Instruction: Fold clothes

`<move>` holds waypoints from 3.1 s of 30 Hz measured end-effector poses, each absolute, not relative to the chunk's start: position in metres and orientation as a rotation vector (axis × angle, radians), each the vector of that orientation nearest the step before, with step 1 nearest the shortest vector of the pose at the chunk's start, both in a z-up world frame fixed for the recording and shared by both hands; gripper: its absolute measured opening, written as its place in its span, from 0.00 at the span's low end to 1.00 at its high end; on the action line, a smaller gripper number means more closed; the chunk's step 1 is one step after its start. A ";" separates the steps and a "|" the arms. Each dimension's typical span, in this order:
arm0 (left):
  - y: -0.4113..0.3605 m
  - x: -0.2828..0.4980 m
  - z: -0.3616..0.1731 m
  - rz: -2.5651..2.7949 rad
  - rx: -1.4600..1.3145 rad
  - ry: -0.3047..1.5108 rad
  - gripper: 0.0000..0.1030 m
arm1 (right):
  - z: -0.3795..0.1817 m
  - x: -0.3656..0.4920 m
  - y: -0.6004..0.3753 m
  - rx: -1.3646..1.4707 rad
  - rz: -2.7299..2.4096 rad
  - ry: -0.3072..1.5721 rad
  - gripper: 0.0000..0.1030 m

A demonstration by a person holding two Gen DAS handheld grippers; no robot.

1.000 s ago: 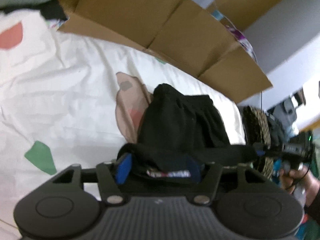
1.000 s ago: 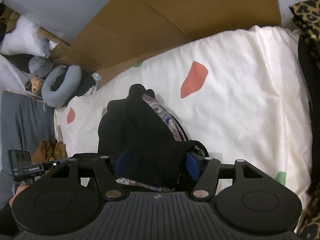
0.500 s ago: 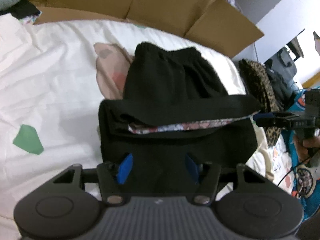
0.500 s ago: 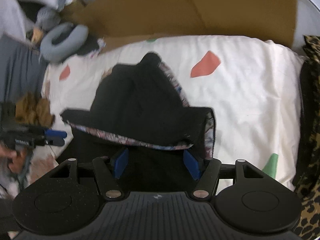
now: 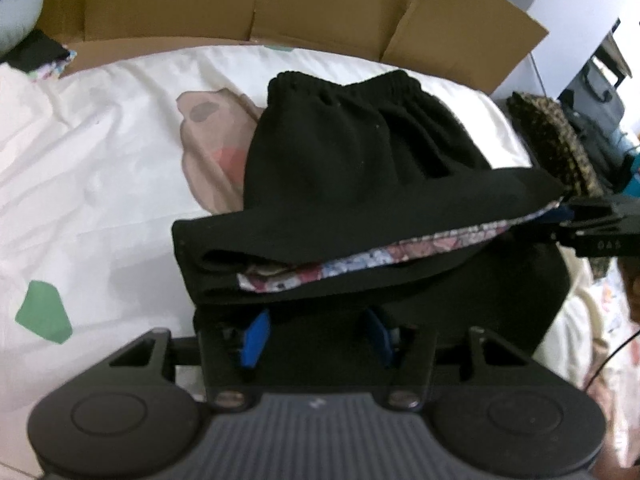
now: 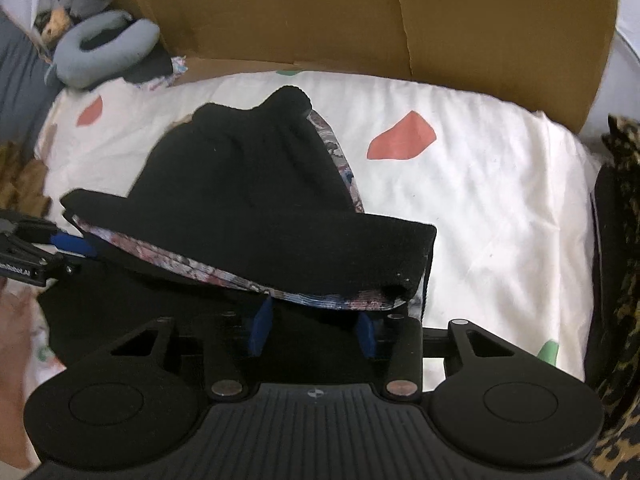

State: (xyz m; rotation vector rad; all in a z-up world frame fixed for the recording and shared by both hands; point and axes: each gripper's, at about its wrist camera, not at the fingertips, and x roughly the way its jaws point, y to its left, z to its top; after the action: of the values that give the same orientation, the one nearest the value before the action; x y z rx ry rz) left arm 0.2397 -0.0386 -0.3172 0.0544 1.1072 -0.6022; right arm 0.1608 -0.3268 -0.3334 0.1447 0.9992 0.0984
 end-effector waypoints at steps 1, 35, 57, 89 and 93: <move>-0.040 0.238 -0.318 -0.598 0.066 1.095 0.53 | -0.335 0.162 -0.326 0.134 0.101 0.995 0.48; -0.007 0.297 -0.292 -0.450 -0.026 0.960 0.53 | -0.285 0.207 -0.367 0.143 0.066 0.833 0.49; -0.012 0.304 -0.308 -0.506 0.052 0.933 0.07 | -0.326 0.226 -0.381 0.175 0.103 0.885 0.02; -0.021 0.325 -0.335 -0.461 0.051 1.020 0.38 | -0.363 0.256 -0.386 0.222 0.092 0.962 0.40; -0.025 0.326 -0.337 -0.463 0.067 1.019 0.38 | -0.367 0.260 -0.379 0.178 0.102 0.967 0.39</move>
State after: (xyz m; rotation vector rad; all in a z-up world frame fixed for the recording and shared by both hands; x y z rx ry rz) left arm 0.3259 -0.0249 -0.3374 0.0670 1.0191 -0.4627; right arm 0.2601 -0.3788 -0.3668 0.1782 0.9671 0.1022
